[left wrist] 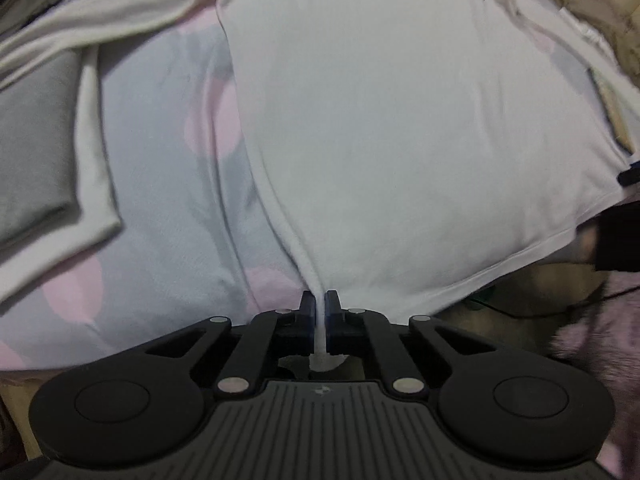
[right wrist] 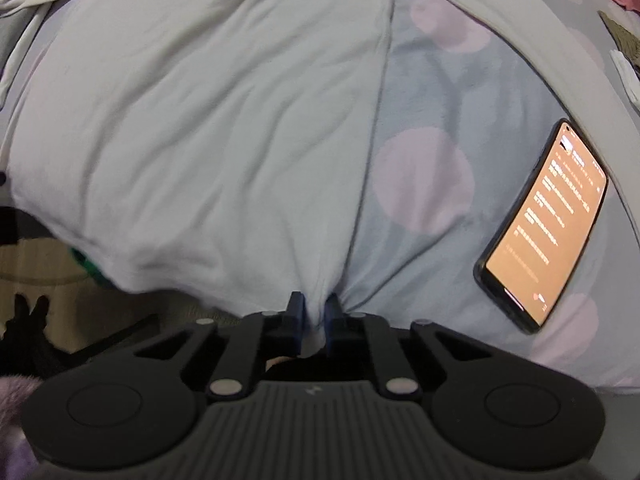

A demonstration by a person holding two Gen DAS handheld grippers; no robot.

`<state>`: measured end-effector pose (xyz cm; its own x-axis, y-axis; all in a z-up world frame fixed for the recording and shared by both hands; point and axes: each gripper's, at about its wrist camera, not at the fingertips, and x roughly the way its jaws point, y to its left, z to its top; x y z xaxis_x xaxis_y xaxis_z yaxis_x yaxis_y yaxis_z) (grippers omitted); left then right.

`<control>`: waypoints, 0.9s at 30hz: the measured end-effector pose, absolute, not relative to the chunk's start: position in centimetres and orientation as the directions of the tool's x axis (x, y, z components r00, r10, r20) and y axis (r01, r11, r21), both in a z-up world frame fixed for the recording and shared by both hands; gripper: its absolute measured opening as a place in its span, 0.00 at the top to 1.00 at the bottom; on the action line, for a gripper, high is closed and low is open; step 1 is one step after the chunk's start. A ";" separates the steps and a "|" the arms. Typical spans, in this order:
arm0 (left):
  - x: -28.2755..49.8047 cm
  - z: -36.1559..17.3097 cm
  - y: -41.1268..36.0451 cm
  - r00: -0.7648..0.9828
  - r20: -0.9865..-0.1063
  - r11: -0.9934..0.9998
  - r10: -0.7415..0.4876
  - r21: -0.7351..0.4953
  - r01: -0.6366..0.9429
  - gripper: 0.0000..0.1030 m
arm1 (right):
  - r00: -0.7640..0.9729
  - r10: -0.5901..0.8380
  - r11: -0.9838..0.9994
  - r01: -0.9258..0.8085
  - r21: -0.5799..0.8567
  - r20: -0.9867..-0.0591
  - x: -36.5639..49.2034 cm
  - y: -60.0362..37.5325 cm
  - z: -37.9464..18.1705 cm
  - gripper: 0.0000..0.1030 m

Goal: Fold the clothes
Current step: 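Lift the white shirt with both grippers and flip it over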

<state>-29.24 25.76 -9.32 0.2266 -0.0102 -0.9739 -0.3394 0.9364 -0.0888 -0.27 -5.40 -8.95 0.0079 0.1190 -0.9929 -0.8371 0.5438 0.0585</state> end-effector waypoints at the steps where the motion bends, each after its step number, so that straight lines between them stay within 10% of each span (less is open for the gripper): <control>1: -29.5 -8.4 26.2 0.234 -0.972 0.936 -0.021 -0.101 -0.336 0.98 | -0.001 0.115 0.537 -0.841 0.063 -0.993 -0.3 -5.5 -8.1 0.91; 18: -30.4 -9.6 26.9 0.119 -0.991 0.946 -0.062 -0.096 -0.310 0.96 | -0.165 -0.024 0.550 -0.826 0.125 -0.986 -2.6 -5.5 -9.7 0.91; 21: -30.7 -9.4 27.5 0.141 -0.987 0.930 -0.082 -0.127 -0.346 0.84 | -0.140 -0.003 0.551 -0.826 0.115 -0.990 -2.5 -5.3 -9.6 0.85; 23: -31.0 -8.6 28.3 0.186 -0.979 0.913 -0.085 -0.151 -0.379 0.80 | -0.118 0.020 0.554 -0.825 0.109 -0.993 -2.4 -5.3 -9.0 0.62; 27: -31.5 -6.7 30.7 0.284 -0.958 0.871 -0.043 -0.175 -0.459 0.80 | -0.058 0.082 0.561 -0.822 0.094 -0.995 -1.8 -5.0 -7.2 0.61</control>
